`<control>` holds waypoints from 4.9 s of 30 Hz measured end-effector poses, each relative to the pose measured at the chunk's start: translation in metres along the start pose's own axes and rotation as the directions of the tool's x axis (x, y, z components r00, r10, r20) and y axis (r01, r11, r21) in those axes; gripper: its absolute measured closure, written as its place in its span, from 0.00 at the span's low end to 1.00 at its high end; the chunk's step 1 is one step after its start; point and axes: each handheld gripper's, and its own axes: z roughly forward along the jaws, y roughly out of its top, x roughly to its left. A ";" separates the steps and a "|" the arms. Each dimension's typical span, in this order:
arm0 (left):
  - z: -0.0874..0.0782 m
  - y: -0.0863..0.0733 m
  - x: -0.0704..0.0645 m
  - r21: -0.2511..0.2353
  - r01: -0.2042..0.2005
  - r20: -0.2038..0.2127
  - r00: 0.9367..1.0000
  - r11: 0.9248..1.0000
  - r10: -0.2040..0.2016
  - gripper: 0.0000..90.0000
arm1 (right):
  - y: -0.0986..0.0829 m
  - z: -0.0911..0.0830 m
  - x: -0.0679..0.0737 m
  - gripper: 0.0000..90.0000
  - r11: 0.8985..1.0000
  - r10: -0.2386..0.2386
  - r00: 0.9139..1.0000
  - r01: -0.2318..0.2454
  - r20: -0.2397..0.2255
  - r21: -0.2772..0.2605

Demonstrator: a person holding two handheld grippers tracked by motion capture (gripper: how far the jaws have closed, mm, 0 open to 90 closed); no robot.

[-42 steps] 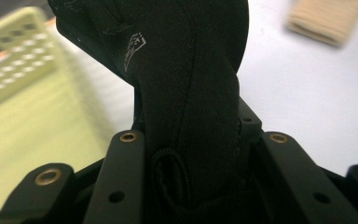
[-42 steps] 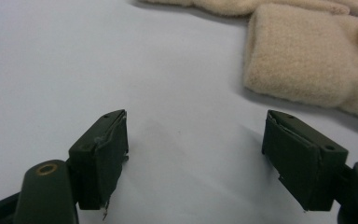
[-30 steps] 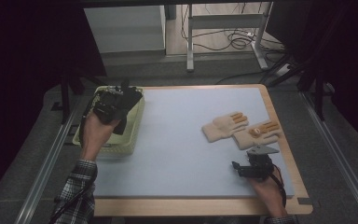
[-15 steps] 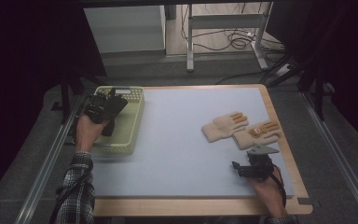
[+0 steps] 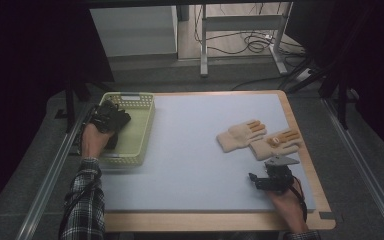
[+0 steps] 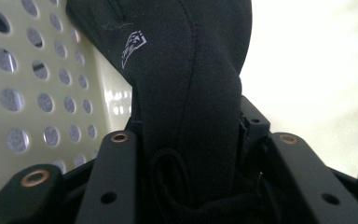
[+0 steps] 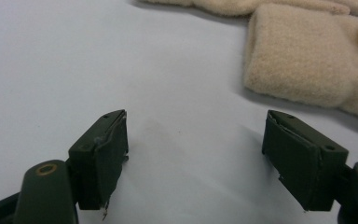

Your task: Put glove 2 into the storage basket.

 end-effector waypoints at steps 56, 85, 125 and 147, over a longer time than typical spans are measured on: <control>-0.095 -0.053 -0.048 -0.345 -0.169 0.121 0.967 0.923 0.223 0.02 | 0.000 0.000 0.000 0.24 1.000 -0.001 1.000 0.001 0.002 0.001; -0.117 -0.112 -0.151 -0.548 -0.258 0.202 0.882 0.796 0.425 0.00 | 0.000 0.000 0.000 0.24 1.000 -0.001 1.000 0.001 0.001 0.002; -0.014 -0.160 -0.195 -0.436 -0.276 0.244 0.880 0.856 0.408 0.00 | 0.000 0.000 0.000 0.24 1.000 -0.001 1.000 0.001 -0.001 0.002; -0.014 -0.160 -0.195 -0.440 -0.274 0.244 0.880 0.855 0.407 0.00 | 0.040 -0.003 -0.002 0.24 1.000 0.013 0.999 -0.013 -0.042 -0.007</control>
